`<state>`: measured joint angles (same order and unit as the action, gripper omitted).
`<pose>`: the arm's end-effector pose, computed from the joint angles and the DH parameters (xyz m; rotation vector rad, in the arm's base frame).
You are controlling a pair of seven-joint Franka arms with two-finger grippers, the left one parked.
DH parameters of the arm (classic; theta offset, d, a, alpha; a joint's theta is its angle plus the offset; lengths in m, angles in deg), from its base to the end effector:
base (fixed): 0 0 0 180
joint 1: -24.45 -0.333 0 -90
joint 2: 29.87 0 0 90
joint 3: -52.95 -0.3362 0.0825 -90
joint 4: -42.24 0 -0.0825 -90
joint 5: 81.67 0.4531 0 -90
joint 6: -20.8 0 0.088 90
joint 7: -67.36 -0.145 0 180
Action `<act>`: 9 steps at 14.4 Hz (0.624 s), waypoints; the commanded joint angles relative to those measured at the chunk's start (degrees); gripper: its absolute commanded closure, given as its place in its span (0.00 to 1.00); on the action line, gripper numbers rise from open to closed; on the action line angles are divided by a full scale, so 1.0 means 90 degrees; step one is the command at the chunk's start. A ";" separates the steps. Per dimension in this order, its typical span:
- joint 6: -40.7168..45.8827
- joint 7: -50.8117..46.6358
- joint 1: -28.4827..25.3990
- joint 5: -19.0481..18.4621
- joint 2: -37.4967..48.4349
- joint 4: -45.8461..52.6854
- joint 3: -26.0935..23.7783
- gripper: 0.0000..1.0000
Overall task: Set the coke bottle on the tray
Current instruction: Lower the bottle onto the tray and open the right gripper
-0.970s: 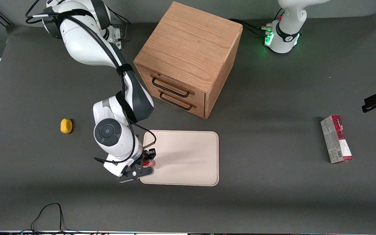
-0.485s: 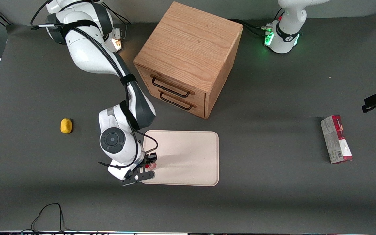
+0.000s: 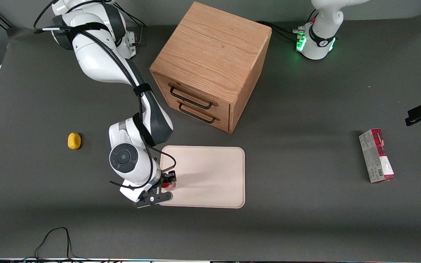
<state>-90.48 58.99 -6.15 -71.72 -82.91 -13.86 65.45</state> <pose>0.7965 0.3452 0.2664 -3.1201 -0.3145 -0.0854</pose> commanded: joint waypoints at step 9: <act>0.2236 0.0012 -0.0096 -0.0186 0.1868 0.0071 0.0027 0.00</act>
<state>-73.28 58.99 -6.36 -71.96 -70.57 -11.83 65.51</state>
